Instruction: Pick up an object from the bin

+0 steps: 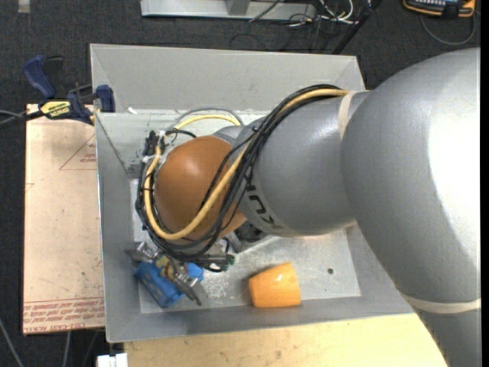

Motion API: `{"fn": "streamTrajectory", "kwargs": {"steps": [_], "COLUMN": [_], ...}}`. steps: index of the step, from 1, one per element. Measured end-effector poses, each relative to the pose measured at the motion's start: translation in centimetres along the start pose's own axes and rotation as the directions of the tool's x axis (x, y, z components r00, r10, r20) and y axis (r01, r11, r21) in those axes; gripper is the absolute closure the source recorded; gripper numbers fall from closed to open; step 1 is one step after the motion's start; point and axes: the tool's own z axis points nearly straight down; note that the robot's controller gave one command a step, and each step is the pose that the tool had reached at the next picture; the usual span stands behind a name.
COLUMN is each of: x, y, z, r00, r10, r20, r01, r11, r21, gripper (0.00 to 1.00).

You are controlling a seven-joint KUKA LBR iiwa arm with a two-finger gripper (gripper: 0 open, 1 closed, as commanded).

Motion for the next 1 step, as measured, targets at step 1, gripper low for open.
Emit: {"fn": "streamTrajectory", "kwargs": {"steps": [1], "x": [0.00], "y": [0.00], "z": [0.00], "r00": [1.000], "r10": [0.000], "r20": [0.000], "r01": [0.000], "r11": [1.000], "r21": [0.000], "gripper": [1.00]}}
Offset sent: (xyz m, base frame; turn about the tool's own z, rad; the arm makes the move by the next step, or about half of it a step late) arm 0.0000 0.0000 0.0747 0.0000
